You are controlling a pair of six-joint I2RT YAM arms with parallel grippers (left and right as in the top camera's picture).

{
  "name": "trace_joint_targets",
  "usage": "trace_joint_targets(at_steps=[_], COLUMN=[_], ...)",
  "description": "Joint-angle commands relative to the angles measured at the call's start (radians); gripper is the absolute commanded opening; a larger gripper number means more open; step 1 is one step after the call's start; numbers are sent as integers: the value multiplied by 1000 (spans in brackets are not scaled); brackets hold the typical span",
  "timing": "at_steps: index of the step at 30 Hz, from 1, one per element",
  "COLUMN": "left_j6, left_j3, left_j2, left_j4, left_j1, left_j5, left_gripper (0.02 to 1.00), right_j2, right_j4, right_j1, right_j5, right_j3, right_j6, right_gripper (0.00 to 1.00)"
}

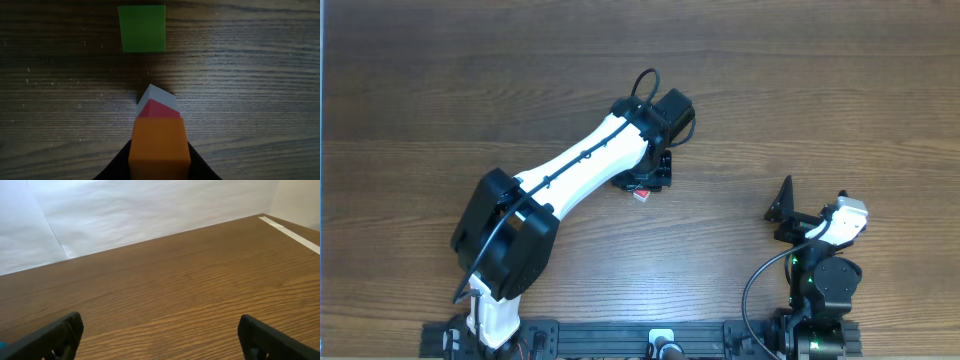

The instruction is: Stack Cubes

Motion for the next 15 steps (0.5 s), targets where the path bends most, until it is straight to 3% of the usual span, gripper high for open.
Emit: trace_joint_targets(at_steps=[1,15], left_j6=[13,35], left_j3=[16,16], left_j2=[-25,-41], left_j4=[-11,-18], left_j1=[7,2], left_j5=[3,6], left_gripper=[38,42], right_j2=[-2,-2], right_j4=[-21,-21], right_j1=[3,3], right_j5=[16,16], right_j3=[5,5], right_j6=[-5,-5], right_gripper=[993,993])
